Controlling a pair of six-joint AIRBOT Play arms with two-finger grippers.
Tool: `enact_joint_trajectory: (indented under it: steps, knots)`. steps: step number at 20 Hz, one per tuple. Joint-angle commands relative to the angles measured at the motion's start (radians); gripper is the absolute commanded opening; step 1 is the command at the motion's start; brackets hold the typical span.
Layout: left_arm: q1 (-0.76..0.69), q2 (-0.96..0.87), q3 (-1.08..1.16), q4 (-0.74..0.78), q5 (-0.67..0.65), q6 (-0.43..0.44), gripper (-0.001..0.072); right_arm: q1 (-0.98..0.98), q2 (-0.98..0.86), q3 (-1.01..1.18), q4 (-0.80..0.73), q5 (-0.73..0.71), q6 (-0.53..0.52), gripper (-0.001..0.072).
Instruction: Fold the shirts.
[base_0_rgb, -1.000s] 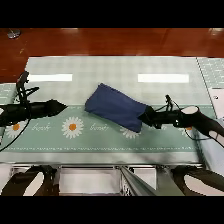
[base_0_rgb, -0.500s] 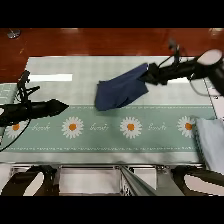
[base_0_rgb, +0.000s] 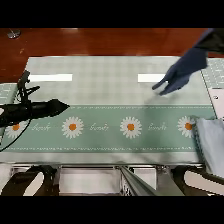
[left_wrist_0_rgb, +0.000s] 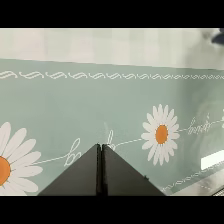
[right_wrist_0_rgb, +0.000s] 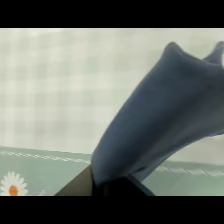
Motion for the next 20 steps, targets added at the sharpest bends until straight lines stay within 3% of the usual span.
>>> enact_joint_trajectory:
  steps: [1, 4, 7, 10, 13, 14, 16, 17, 19, 20]
  knots:
    - [0.0, 0.0, 0.0, -0.001, 0.002, -0.003, 0.0027, -0.188, 0.048, 0.028, -0.093, 0.17, 0.047, 0.0019]
    - [0.0, 0.001, 0.0, -0.001, 0.024, -0.003, 0.0027, -0.333, 0.111, 0.001, -0.225, 0.257, 0.043, 0.0019]
    - [0.0, 0.0, 0.0, -0.001, 0.046, -0.003, 0.0028, -0.487, 0.256, -0.191, -0.303, 0.257, 0.035, 0.0019]
    - [0.0, 0.0, 0.0, -0.001, 0.046, -0.003, 0.0027, -0.652, 0.411, -0.435, -0.546, 0.257, 0.015, 0.0019]
    - [0.0, 0.0, 0.0, -0.001, 0.048, -0.003, 0.0027, -0.824, 0.516, -0.562, -0.715, 0.241, 0.084, 0.002]
    - [0.0, 0.0, 0.0, -0.001, 0.048, -0.003, 0.0027, -0.864, 0.545, -0.599, -0.719, 0.229, 0.105, 0.006]
    - [0.0, -0.002, 0.0, -0.001, 0.048, -0.003, 0.0027, -0.884, 0.562, -0.64, -0.711, 0.228, 0.122, 0.0594]
    - [0.0, -0.004, 0.0, -0.001, 0.048, -0.003, 0.0028, -0.883, 0.555, -0.642, -0.679, 0.216, 0.111, 0.0626]
    - [0.0, -0.016, 0.008, -0.003, 0.053, -0.002, 0.0028, -0.883, 0.541, -0.636, -0.522, 0.146, 0.11, 0.0615]
    - [0.001, -0.037, 0.034, -0.002, 0.051, 0.001, 0.0027, -0.883, 0.535, -0.632, -0.391, 0.089, 0.117, 0.0544]
